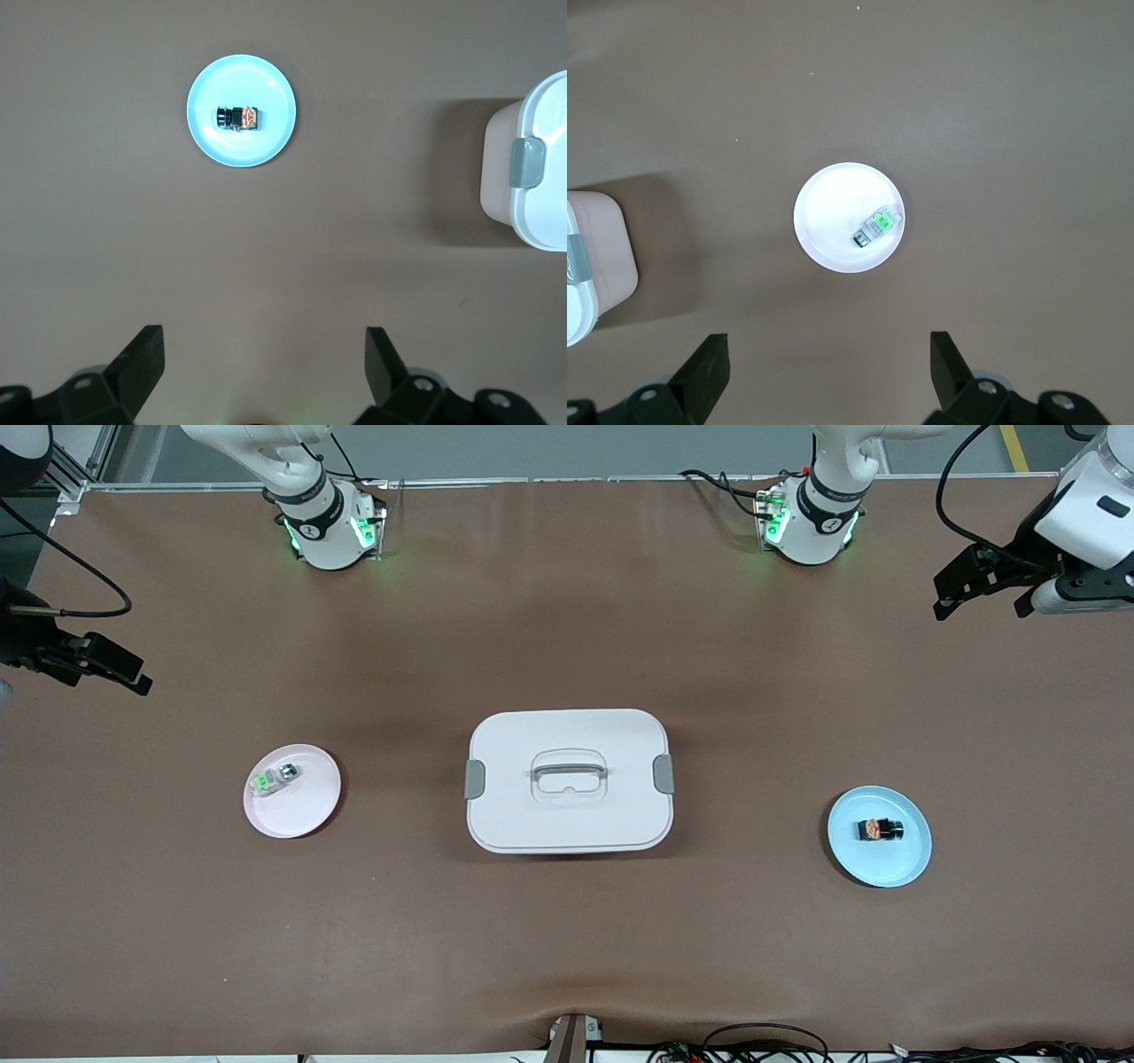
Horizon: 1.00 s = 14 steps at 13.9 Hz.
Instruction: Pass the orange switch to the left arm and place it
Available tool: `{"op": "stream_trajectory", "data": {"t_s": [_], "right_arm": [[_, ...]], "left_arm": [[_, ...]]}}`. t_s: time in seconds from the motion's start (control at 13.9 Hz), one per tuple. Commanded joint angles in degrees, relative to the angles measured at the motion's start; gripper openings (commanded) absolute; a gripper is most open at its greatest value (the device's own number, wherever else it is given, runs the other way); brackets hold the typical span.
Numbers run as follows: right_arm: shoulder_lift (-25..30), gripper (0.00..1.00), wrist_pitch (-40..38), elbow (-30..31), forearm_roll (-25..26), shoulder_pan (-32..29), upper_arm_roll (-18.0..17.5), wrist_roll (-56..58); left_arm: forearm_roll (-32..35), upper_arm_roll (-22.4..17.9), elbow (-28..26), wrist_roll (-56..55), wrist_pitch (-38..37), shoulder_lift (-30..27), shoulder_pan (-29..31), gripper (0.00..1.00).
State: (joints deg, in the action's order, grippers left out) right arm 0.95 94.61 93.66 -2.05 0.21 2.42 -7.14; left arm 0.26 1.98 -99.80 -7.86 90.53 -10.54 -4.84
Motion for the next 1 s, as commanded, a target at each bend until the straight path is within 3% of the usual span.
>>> {"op": "stream_trajectory", "data": {"t_s": [0.0, 0.93], "right_arm": [[1.07, 1.00, 0.22, -0.57, -0.59, 0.75, 0.48, -0.33], [0.99, 1.00, -0.31, -1.90, -0.59, 0.75, 0.39, -0.50]], "left_arm": [[0.62, 0.04, 2.24, 1.26, -0.36, 1.57, 0.19, 1.00], [0.62, 0.04, 2.77, 3.20, -0.44, 2.62, -0.17, 1.00]]}}
